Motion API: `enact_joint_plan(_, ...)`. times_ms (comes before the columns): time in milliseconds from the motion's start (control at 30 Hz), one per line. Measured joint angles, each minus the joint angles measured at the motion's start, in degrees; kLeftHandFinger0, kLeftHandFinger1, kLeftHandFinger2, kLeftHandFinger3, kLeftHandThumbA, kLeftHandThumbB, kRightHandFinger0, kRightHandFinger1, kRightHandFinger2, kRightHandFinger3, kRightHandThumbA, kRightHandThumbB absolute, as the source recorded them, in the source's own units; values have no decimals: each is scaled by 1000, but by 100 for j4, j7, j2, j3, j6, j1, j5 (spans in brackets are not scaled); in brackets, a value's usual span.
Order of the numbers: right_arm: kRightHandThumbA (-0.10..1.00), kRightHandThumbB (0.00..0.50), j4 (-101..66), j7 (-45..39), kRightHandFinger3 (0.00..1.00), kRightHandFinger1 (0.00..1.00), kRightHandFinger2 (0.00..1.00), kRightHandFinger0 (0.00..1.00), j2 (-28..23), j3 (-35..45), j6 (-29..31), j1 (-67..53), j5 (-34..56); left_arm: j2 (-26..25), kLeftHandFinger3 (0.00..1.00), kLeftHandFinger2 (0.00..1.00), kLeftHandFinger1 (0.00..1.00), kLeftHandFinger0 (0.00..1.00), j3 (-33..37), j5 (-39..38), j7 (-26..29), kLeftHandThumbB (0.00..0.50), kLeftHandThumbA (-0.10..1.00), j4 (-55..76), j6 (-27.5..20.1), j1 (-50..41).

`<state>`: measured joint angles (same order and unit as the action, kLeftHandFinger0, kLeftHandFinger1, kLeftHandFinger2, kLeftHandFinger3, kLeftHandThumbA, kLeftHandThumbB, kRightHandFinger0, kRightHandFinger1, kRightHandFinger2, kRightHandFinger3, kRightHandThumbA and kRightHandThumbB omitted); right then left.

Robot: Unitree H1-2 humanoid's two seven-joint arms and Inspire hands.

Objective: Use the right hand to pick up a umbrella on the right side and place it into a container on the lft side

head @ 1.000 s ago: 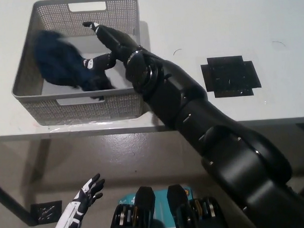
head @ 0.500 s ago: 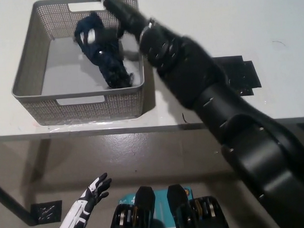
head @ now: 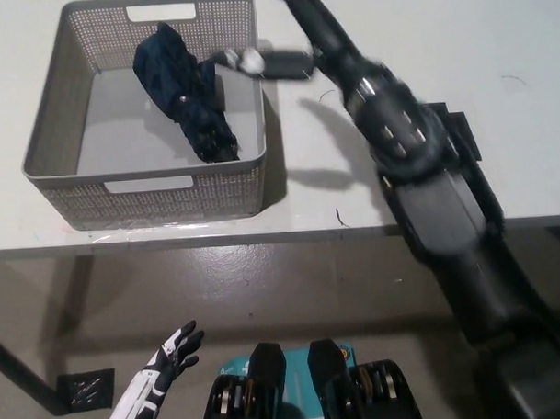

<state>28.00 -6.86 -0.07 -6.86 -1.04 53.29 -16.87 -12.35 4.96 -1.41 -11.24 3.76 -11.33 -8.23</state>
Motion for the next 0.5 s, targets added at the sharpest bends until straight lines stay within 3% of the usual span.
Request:
enact_joint_plan(100, 1000, 418, -580, -27, 1000, 1000, 1000, 1000, -98, 110, -57, -700, 120, 0, 1000, 1000, 1000, 1000, -1, 0, 0, 43, 1000, -22, 0, -12)
enact_joint_plan(200, 1000, 403, -1219, -44, 1000, 1000, 1000, 1000, -214, 205, -89, -1550, 278, 1, 1000, 1000, 1000, 1000, -2, 0, 1, 35, 1000, -66, -1, -20)
enact_joint_plan(333, 1000, 346, -1986, -56, 1000, 1000, 1000, 1000, -312, 268, -101, -2611, 482, 1, 1000, 1000, 1000, 1000, -4, 0, 1, 25, 1000, -144, -2, -40)
enact_joint_plan(500, 1000, 353, -2965, -119, 1000, 1000, 1000, 1000, -381, 322, -66, -4054, 904, 2, 1000, 1000, 1000, 1000, -11, 0, 1, 8, 1000, -280, -11, -107)
